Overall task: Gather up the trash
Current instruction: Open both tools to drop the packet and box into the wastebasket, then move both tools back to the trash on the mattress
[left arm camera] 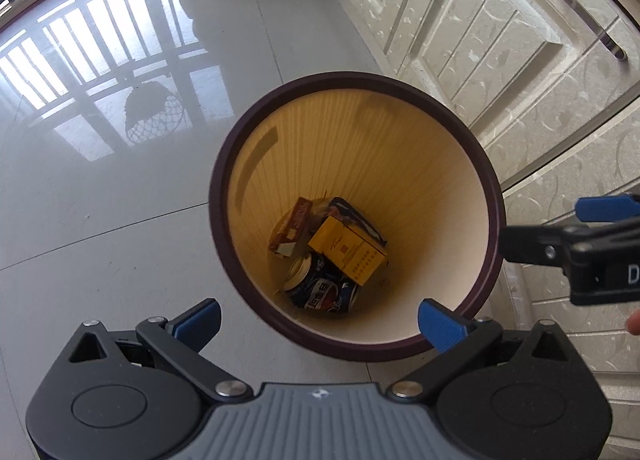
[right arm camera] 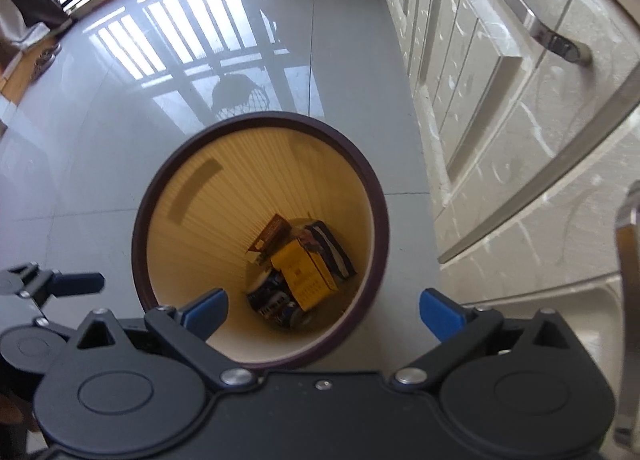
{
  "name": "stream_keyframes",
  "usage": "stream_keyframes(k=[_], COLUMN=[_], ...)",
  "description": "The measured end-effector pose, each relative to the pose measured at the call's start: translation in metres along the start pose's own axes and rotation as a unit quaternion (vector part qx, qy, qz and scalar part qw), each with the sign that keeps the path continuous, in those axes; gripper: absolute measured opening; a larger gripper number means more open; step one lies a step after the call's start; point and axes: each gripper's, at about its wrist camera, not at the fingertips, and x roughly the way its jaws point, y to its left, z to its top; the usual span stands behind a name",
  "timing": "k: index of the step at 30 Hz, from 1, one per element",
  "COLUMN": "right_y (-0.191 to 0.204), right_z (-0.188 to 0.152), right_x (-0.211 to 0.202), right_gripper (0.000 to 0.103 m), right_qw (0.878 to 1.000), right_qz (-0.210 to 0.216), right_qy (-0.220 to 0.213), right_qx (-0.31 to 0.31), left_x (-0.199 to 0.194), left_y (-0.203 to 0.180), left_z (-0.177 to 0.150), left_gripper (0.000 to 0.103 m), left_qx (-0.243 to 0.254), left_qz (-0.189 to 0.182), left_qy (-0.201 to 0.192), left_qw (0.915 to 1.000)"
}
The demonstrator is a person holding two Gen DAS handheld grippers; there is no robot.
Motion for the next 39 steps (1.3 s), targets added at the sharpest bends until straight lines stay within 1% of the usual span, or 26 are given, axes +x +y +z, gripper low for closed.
stream_keyframes(k=[5, 15, 20, 24, 30, 34, 39], right_y=[0.003, 0.007, 0.014, 0.018, 0.026, 0.028, 0.028], right_z=[-0.006, -0.018, -0.024, -0.029, -0.039, -0.047, -0.053], right_x=[-0.009, -0.032, -0.052, -0.068, -0.091, -0.112, -0.139], right_gripper=[0.103, 0.103, 0.103, 0.103, 0.103, 0.103, 0.103], right_qw=[1.0, 0.999, 0.999, 0.999, 0.997, 0.996, 0.992], right_qz=[-0.005, -0.016, -0.022, -0.021, -0.028, -0.031, -0.04], right_qy=[0.01, 0.011, -0.008, -0.02, -0.042, -0.065, -0.108], right_qx=[-0.024, -0.035, -0.041, -0.041, -0.054, -0.059, -0.048], left_x=[-0.012, -0.043, -0.062, -0.074, -0.1, -0.122, -0.15], left_y=[0.004, 0.013, 0.016, 0.019, 0.023, 0.022, 0.014], left_z=[-0.003, -0.012, -0.019, -0.03, -0.044, -0.051, -0.058], left_gripper=[0.103, 0.103, 0.103, 0.103, 0.103, 0.103, 0.103], left_qx=[-0.007, -0.029, -0.046, -0.062, -0.08, -0.084, -0.076], left_qz=[0.01, 0.024, 0.032, 0.037, 0.05, 0.054, 0.059], left_qy=[-0.002, -0.018, -0.033, -0.034, -0.057, -0.077, -0.106], left_qw=[0.9999, 0.9991, 0.9979, 0.9968, 0.9939, 0.9921, 0.9897])
